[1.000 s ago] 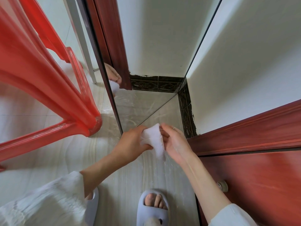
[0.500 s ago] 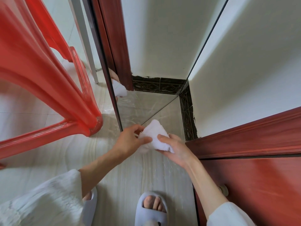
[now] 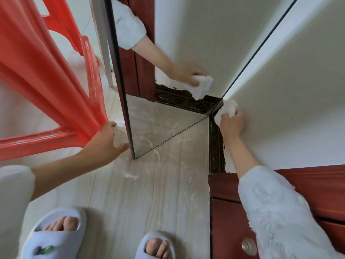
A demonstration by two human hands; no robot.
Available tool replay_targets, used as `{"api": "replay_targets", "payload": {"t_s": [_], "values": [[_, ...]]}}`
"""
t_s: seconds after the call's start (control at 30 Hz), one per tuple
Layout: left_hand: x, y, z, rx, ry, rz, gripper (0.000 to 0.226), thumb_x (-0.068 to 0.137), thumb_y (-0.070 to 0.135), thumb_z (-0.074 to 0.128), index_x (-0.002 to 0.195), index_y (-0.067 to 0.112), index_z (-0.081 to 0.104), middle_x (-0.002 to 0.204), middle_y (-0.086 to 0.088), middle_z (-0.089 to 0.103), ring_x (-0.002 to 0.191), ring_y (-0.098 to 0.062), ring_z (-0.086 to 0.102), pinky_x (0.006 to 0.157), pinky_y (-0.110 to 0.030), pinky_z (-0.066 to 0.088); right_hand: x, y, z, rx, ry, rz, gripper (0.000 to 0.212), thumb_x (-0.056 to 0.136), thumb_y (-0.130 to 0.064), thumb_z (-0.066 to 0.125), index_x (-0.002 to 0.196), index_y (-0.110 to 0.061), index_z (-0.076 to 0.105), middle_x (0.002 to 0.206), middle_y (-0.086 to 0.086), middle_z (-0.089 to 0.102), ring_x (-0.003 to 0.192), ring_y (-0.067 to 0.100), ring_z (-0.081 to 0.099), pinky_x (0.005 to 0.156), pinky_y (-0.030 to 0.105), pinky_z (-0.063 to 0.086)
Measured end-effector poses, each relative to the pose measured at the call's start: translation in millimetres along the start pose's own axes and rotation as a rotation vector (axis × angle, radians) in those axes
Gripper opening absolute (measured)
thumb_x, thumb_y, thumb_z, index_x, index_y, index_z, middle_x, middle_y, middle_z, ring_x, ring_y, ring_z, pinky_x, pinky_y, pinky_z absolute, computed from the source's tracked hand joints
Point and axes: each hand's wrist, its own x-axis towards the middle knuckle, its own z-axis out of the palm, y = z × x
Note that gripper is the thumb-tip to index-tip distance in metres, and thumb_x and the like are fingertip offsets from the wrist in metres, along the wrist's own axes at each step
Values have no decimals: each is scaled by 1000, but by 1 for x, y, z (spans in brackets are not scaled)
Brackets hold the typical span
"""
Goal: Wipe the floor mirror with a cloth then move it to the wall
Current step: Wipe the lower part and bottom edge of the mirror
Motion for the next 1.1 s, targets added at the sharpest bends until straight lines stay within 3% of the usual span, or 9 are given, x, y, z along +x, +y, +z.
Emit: {"api": "replay_targets", "payload": {"t_s": [0.13,0.23,0.3,0.47,0.7,0.8,0.9,1.0,1.1], "values": [[-8,16,15,-235,87,138,51,85,27,59,126,9,35,117,3,50,108,-15,50,94,-34,42,22,-34,7,21,149,-263,28,85,2,46,112,2,50,111,19,55,100,27,53,81,21,36],[-17,30,24,-275,189,156,25,94,26,41,113,11,42,94,4,54,86,-17,53,77,-30,39,30,-40,21,75,148,-272,35,84,9,40,117,0,47,108,8,43,93,17,44,78,13,32],[-17,34,26,-265,239,125,30,95,26,37,117,6,43,96,1,58,80,-22,55,73,-29,37,31,-35,35,128,107,-183,40,86,7,39,125,-2,44,107,1,36,93,12,38,78,12,28],[-13,29,28,-242,255,124,36,94,24,38,119,-3,42,125,-12,56,106,-33,58,79,-27,37,32,-10,61,106,9,-60,43,90,-7,42,133,-7,37,105,-2,34,94,11,35,81,19,29],[-8,28,29,-234,264,145,36,93,22,40,117,-5,41,126,-15,56,105,-34,59,78,-28,39,47,8,81,19,-65,-43,35,88,-6,45,123,-9,41,103,2,37,92,15,37,81,25,32],[-7,27,30,-226,274,173,36,93,22,40,116,-5,41,124,-15,57,106,-34,59,77,-27,38,49,11,88,163,-50,27,25,88,2,44,108,-13,42,104,5,44,92,16,43,78,24,37],[-6,26,31,-221,290,193,36,92,22,41,116,-5,42,123,-15,58,101,-34,61,71,-24,38,49,17,93,192,-86,107,37,88,3,47,123,-6,38,119,15,53,105,24,55,83,26,43],[-5,22,32,-200,306,214,34,92,21,42,114,-5,43,121,-16,59,95,-34,62,58,-15,34,50,21,97,130,-149,158,43,90,1,47,130,-5,31,129,20,49,115,29,52,87,30,43],[-4,20,33,-186,324,227,34,92,22,42,114,-5,43,122,-15,59,94,-32,63,56,-6,33,47,22,100,53,-242,184,47,92,-1,46,134,-4,25,133,22,44,120,32,48,95,37,41]]}}
